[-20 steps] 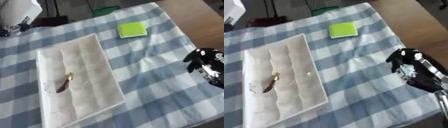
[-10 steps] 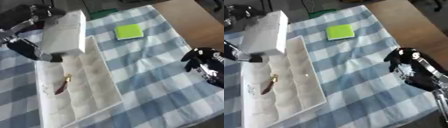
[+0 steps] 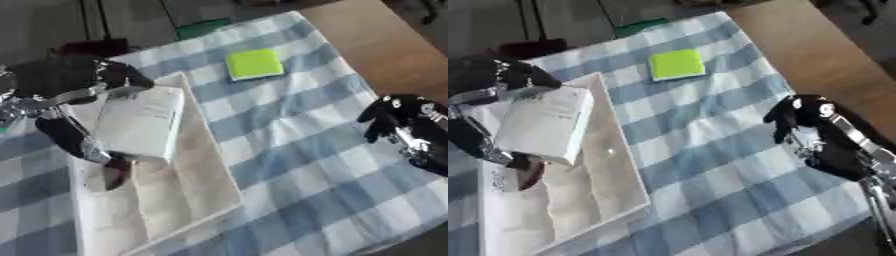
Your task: Pick up objects on the table and place them in the box.
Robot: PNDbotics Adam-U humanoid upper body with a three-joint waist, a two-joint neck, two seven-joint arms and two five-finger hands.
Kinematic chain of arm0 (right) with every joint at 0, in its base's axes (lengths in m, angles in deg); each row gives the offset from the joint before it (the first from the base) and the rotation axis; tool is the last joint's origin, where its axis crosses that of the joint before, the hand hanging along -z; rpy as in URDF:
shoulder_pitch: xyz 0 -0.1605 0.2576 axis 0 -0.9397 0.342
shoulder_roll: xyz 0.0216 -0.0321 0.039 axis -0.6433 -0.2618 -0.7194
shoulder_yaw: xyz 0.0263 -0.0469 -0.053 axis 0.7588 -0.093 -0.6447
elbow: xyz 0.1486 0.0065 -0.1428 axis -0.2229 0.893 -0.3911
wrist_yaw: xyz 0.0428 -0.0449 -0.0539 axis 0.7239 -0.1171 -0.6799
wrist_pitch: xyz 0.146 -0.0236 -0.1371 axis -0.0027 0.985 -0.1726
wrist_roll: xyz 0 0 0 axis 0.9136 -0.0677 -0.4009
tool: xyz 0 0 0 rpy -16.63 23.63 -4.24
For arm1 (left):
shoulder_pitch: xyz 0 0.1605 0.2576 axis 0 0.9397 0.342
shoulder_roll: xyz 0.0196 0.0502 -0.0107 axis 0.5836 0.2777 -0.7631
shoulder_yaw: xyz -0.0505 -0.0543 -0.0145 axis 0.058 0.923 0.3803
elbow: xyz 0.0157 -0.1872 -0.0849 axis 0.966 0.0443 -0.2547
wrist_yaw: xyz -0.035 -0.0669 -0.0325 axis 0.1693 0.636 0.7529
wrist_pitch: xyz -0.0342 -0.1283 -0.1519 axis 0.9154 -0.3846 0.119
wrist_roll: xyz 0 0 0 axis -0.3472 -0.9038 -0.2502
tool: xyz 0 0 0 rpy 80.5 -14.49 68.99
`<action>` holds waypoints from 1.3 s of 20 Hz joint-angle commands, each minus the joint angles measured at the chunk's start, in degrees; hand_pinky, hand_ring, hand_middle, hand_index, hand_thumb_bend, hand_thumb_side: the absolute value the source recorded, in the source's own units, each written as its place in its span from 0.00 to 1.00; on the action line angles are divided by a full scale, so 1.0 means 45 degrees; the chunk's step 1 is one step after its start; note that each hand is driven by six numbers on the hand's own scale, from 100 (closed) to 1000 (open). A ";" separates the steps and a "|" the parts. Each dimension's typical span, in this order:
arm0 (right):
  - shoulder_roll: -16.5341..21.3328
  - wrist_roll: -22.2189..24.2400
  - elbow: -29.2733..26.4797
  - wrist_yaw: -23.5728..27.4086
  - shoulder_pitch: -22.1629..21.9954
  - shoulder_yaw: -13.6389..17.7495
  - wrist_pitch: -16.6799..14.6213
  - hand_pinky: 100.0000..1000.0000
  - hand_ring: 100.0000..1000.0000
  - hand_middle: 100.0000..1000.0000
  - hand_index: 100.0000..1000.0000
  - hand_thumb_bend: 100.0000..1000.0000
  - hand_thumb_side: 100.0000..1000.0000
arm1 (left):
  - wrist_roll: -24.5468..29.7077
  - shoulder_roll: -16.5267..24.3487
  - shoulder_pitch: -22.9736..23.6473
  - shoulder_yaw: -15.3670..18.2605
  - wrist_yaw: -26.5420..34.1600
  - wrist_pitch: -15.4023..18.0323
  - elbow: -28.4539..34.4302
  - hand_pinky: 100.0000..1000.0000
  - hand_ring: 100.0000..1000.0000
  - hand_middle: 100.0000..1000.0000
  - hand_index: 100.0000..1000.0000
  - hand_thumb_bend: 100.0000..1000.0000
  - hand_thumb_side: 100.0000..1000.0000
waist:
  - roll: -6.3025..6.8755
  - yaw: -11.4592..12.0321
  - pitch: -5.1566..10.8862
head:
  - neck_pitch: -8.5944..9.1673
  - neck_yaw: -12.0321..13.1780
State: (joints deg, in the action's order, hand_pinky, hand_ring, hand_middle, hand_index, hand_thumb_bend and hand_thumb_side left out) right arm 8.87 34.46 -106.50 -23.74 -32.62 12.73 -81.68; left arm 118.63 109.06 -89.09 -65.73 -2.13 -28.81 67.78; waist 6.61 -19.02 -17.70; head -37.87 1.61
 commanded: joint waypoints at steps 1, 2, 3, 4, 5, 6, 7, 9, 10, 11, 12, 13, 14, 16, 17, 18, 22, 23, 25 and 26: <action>0.0120 0.0032 -0.0123 0.0075 0.0090 0.0048 -0.0010 0.49 0.40 0.56 0.64 0.00 0.57 | 0.1029 0.0031 0.0146 0.0134 0.0784 0.0530 0.0011 0.80 0.71 0.84 0.93 0.55 0.94 | -0.0106 0.0064 0.0331 | -0.0070 -0.0092; 0.0120 0.0033 -0.0120 0.0073 0.0083 0.0052 -0.0007 0.49 0.40 0.56 0.64 0.00 0.57 | 0.1219 -0.0008 0.0222 0.0292 0.1094 0.0561 0.0064 0.80 0.71 0.84 0.93 0.55 0.94 | -0.0110 0.0086 0.0336 | -0.0079 -0.0109; 0.0120 0.0027 -0.0117 0.0072 0.0075 0.0061 -0.0004 0.49 0.40 0.56 0.64 0.00 0.57 | 0.1176 -0.0082 0.0271 0.0542 0.1421 0.0496 0.0170 0.79 0.73 0.84 0.92 0.51 0.91 | -0.0120 0.0117 0.0349 | -0.0081 -0.0132; 0.0122 0.0019 -0.0115 0.0074 0.0071 0.0067 -0.0001 0.49 0.40 0.56 0.64 0.00 0.57 | 0.0989 -0.0117 0.0332 0.0760 0.1725 0.0376 0.0305 0.79 0.73 0.84 0.92 0.51 0.91 | -0.0124 0.0134 0.0358 | -0.0080 -0.0145; 0.0123 0.0013 -0.0112 0.0077 0.0065 0.0072 0.0001 0.49 0.40 0.56 0.64 0.00 0.57 | 0.0706 -0.0178 0.0380 0.0969 0.2018 0.0240 0.0453 0.77 0.73 0.83 0.91 0.47 0.87 | -0.0134 0.0152 0.0369 | -0.0083 -0.0170; 0.0125 0.0007 -0.0110 0.0079 0.0061 0.0075 0.0002 0.49 0.40 0.56 0.64 0.00 0.57 | 0.0345 -0.0211 0.0440 0.1153 0.2311 0.0096 0.0613 0.77 0.73 0.83 0.91 0.47 0.87 | -0.0138 0.0165 0.0378 | -0.0085 -0.0185; 0.0126 0.0003 -0.0106 0.0080 0.0052 0.0078 0.0004 0.49 0.40 0.56 0.64 0.00 0.57 | -0.0059 -0.0251 0.0487 0.1332 0.2578 -0.0041 0.0785 0.77 0.73 0.83 0.91 0.47 0.83 | -0.0145 0.0185 0.0387 | -0.0089 -0.0201; 0.0131 -0.0002 -0.0096 0.0075 0.0033 0.0082 0.0006 0.49 0.40 0.56 0.64 0.00 0.57 | -0.0908 -0.0260 0.0607 0.1597 0.2974 -0.0286 0.1143 0.78 0.75 0.84 0.91 0.53 0.79 | -0.0155 0.0221 0.0402 | -0.0099 -0.0221; 0.0133 -0.0004 -0.0093 0.0073 0.0024 0.0082 0.0004 0.49 0.40 0.56 0.64 0.00 0.57 | -0.1221 -0.0253 0.0671 0.1685 0.3056 -0.0375 0.1306 0.78 0.75 0.84 0.91 0.53 0.79 | -0.0162 0.0242 0.0410 | -0.0105 -0.0229; 0.0137 -0.0008 -0.0090 0.0075 0.0019 0.0084 0.0003 0.49 0.40 0.56 0.64 0.00 0.58 | -0.1404 -0.0214 0.0721 0.1743 0.2999 -0.0428 0.1453 0.80 0.76 0.84 0.91 0.62 0.75 | -0.0168 0.0265 0.0418 | -0.0111 -0.0237; 0.0141 -0.0014 -0.0087 0.0078 0.0018 0.0085 0.0003 0.49 0.40 0.56 0.64 0.00 0.58 | -0.1499 -0.0192 0.0764 0.1770 0.2902 -0.0449 0.1569 0.80 0.76 0.84 0.91 0.62 0.75 | -0.0172 0.0280 0.0422 | -0.0114 -0.0241; 0.0143 -0.0015 -0.0086 0.0082 0.0022 0.0081 0.0003 0.49 0.40 0.56 0.64 0.00 0.58 | -0.1505 -0.0136 0.0794 0.1746 0.2755 -0.0436 0.1638 0.83 0.77 0.85 0.92 0.72 0.73 | -0.0170 0.0290 0.0429 | -0.0111 -0.0246; 0.0142 -0.0010 -0.0086 0.0088 0.0030 0.0073 0.0003 0.49 0.40 0.56 0.64 0.00 0.58 | -0.1430 -0.0070 0.0807 0.1682 0.2515 -0.0371 0.1674 0.83 0.77 0.85 0.92 0.72 0.73 | -0.0168 0.0294 0.0432 | -0.0103 -0.0252; 0.0139 0.0000 -0.0084 0.0093 0.0039 0.0067 0.0004 0.49 0.40 0.56 0.64 0.00 0.58 | -0.1154 0.0047 0.0787 0.1508 0.1899 -0.0154 0.1677 0.87 0.80 0.87 0.94 0.79 0.76 | -0.0166 0.0285 0.0435 | -0.0091 -0.0262; 0.0138 0.0003 -0.0084 0.0093 0.0038 0.0065 0.0003 0.49 0.40 0.56 0.63 0.00 0.58 | -0.1021 0.0084 0.0758 0.1436 0.1560 -0.0035 0.1654 0.91 0.82 0.88 0.95 0.88 0.84 | -0.0166 0.0277 0.0437 | -0.0092 -0.0260; 0.0135 0.0008 -0.0084 0.0091 0.0034 0.0062 0.0000 0.49 0.40 0.56 0.63 0.00 0.58 | -0.0898 0.0128 0.0698 0.1349 0.1104 0.0099 0.1610 0.93 0.83 0.88 0.95 0.91 0.88 | -0.0169 0.0262 0.0438 | -0.0095 -0.0253; 0.0131 0.0007 -0.0086 0.0084 0.0019 0.0066 -0.0014 0.49 0.40 0.56 0.63 0.00 0.58 | -0.0901 0.0123 0.0564 0.1035 -0.0222 0.0476 0.1240 0.99 0.89 0.91 0.94 0.64 1.00 | -0.0170 0.0196 0.0437 | -0.0089 -0.0246; 0.0132 0.0002 -0.0086 0.0084 0.0020 0.0069 -0.0014 0.49 0.40 0.56 0.63 0.00 0.58 | -0.0968 0.0112 0.0537 0.0971 -0.0464 0.0562 0.1147 0.99 0.89 0.92 0.94 0.66 1.00 | -0.0165 0.0184 0.0437 | -0.0088 -0.0250; 0.0129 -0.0003 -0.0085 0.0088 0.0025 0.0071 -0.0008 0.49 0.40 0.56 0.63 0.00 0.58 | -0.1144 0.0083 0.0513 0.0905 -0.0775 0.0692 0.1023 0.99 0.89 0.91 0.94 0.67 1.00 | -0.0157 0.0174 0.0437 | -0.0086 -0.0265; 0.0129 0.0005 -0.0085 0.0089 0.0028 0.0064 -0.0007 0.49 0.40 0.56 0.63 0.00 0.58 | -0.1242 0.0076 0.0507 0.0909 -0.0843 0.0734 0.1018 0.99 0.89 0.91 0.94 0.67 1.00 | -0.0152 0.0177 0.0438 | -0.0079 -0.0273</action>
State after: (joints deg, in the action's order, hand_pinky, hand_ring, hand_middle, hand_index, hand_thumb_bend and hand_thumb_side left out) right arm 8.85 34.48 -106.28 -23.60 -32.86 12.74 -81.64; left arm 113.58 107.72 -86.00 -61.88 -5.00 -25.94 72.19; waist 6.27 -18.18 -17.05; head -38.27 0.45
